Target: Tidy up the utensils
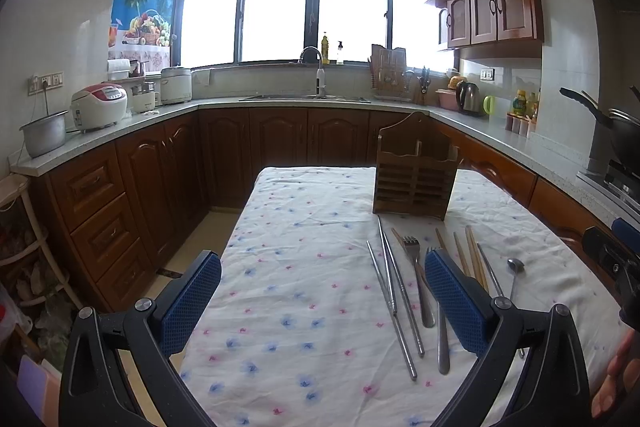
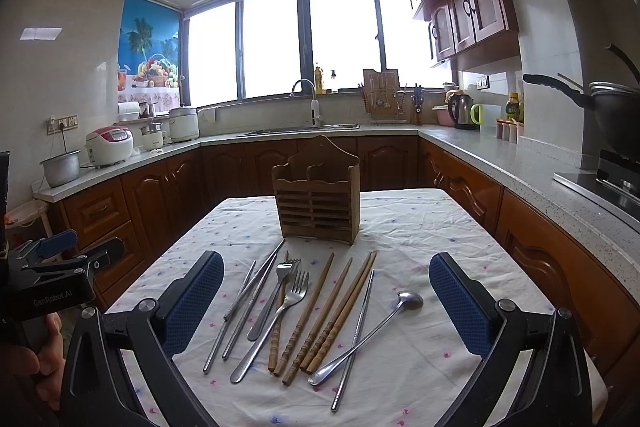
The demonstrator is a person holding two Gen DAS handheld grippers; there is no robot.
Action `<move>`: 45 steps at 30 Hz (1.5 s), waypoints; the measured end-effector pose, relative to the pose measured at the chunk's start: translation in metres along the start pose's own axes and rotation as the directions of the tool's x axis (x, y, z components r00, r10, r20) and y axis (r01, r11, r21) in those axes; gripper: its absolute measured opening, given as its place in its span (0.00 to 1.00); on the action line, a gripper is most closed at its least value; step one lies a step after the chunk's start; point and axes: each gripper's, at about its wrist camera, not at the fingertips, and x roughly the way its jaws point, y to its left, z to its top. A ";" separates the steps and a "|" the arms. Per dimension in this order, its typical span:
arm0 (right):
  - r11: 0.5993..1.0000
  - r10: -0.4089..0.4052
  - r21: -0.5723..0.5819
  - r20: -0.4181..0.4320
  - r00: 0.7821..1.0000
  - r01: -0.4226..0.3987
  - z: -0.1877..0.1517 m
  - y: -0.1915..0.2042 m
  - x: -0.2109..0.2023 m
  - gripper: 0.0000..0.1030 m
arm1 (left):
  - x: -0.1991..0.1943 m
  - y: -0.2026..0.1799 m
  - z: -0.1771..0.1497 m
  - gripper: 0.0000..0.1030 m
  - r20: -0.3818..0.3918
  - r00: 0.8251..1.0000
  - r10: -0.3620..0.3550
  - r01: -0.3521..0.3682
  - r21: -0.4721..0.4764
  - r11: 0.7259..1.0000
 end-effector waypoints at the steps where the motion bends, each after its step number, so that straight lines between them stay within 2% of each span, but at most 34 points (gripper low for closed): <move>1: 1.000 0.000 0.000 0.000 1.000 0.000 0.000 0.000 0.000 1.00 | 0.000 0.000 0.000 0.99 -0.001 1.000 0.000 0.000 0.000 1.000; 18: 1.000 0.006 0.011 -0.028 1.000 -0.006 -0.002 -0.003 0.008 1.00 | 0.010 0.001 0.003 0.99 -0.036 0.999 -0.008 0.007 -0.011 1.000; 25: 0.999 0.017 0.035 -0.088 0.996 -0.015 0.002 -0.012 0.027 1.00 | 0.038 0.012 0.018 0.99 -0.138 0.988 -0.064 0.055 -0.067 0.996; 33: 0.995 0.053 0.095 -0.190 0.980 -0.035 0.008 -0.033 0.066 0.99 | 0.084 0.014 0.043 0.99 -0.261 0.961 -0.092 0.075 -0.075 0.994; 40: 0.988 0.075 0.153 -0.277 0.958 -0.033 0.018 -0.057 0.109 0.81 | 0.134 0.007 0.065 0.98 -0.349 0.930 -0.118 0.106 -0.054 0.993; 45: 0.982 0.075 0.189 -0.363 0.929 -0.005 0.017 -0.072 0.144 0.55 | 0.167 0.001 0.078 0.95 -0.405 0.905 -0.133 0.123 -0.051 0.991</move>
